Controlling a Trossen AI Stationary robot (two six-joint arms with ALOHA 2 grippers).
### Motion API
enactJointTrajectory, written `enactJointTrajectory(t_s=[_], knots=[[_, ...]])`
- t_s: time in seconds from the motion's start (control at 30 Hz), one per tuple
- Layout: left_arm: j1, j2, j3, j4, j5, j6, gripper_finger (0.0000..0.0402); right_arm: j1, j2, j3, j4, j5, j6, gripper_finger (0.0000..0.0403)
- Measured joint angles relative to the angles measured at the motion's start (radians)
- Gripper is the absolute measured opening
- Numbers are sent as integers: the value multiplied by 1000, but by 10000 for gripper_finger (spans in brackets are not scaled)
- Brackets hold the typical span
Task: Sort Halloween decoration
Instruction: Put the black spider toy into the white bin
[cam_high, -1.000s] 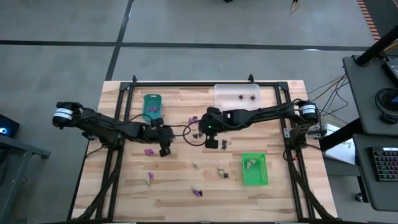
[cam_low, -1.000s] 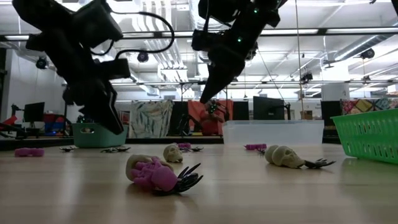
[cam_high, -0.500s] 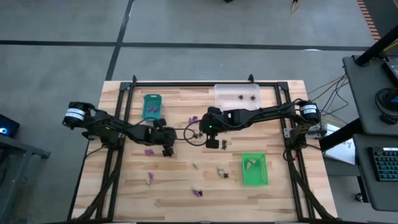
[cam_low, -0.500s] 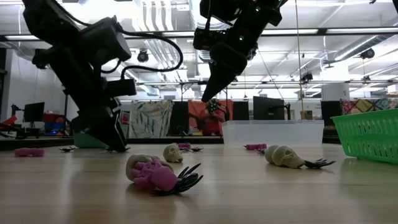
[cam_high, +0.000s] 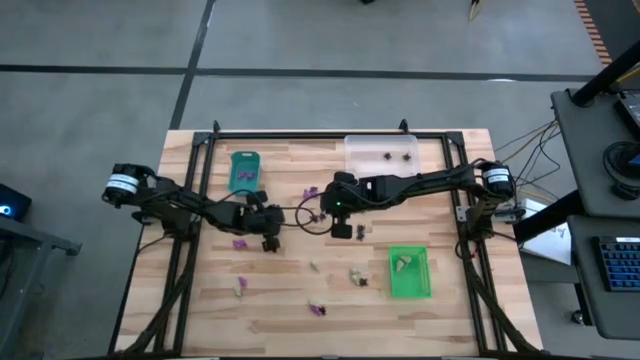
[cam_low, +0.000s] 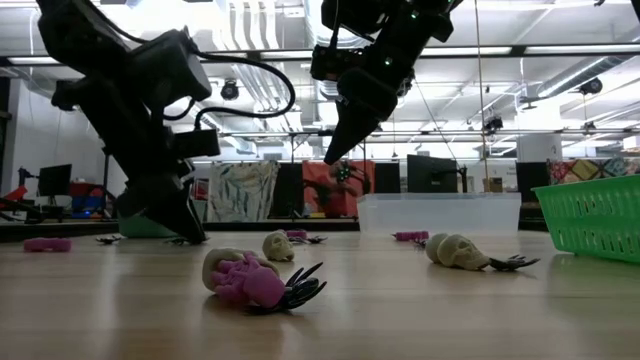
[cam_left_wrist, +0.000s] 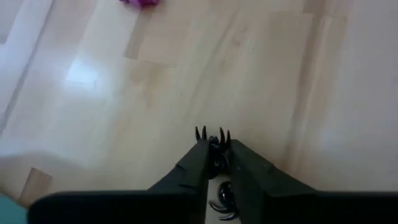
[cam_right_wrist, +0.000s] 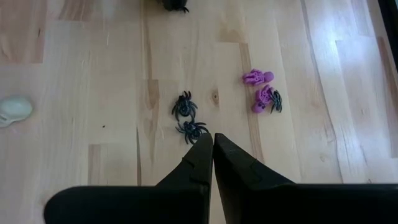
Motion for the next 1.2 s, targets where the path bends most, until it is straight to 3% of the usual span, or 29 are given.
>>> enactJointTrajectory(t_s=[0.13,0.43,0.9,1.2], knots=[[2,-1,-1,-2,-27,1,6,0,0,-1,0,0,0,9],[1,-25,-3,12,-12,0,0,0,0,-3,-7,0,0,9],[-1,-218,-3,24,6,0,1,8,-2,-4,-25,-9,8,9],[-13,-312,-3,200,46,89,0,18,-72,-21,-80,-103,-7,9]])
